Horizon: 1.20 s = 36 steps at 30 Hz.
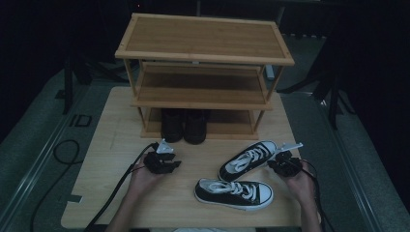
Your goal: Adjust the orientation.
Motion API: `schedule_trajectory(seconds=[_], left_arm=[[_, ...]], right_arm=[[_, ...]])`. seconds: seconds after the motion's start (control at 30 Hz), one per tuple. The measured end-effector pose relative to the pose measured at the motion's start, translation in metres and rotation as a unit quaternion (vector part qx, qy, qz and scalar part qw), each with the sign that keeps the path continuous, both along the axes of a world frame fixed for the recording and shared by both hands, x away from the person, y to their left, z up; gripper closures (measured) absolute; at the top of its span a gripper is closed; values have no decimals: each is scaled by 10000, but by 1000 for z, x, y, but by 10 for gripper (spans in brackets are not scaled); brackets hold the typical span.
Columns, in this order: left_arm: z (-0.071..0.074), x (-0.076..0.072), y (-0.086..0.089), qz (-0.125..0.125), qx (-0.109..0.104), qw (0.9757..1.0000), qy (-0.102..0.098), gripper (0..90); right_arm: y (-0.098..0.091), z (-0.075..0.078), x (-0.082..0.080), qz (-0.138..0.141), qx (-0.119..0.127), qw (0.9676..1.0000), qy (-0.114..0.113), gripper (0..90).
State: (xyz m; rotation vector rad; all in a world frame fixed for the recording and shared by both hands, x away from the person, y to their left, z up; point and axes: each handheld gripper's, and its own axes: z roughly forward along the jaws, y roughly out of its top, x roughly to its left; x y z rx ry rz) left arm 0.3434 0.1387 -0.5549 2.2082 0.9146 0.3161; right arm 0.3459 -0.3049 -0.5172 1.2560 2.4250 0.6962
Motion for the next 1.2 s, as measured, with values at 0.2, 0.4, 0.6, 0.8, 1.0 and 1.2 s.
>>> schedule_trajectory(seconds=[0.2, 0.4, 0.6, 0.8, 1.0, 1.2], left_arm=[[0, 0, 0, -9, -8, 10000, 5, 593], [0, 0, 0, -4, 5, 10000, -4, 592], [0, 0, 0, -6, 5, 10000, -5, 592], [0, 0, 0, -9, 5, 10000, -4, 592], [0, 0, 0, -9, -2, 10000, -2, 591], [0, 0, 0, -14, -11, 10000, 5, 591]], right_arm=[[2, 5, 4, -315, -66, 9995, -34, 900], [15, 16, -6, -289, 292, 9991, -61, 817], [29, 29, -13, -264, 532, 9982, -122, 683], [43, 43, -15, -310, 735, 9967, -171, 552], [53, 48, -14, -365, 814, 9958, -199, 456], [63, 48, -12, -533, 807, 9951, -192, 353]])
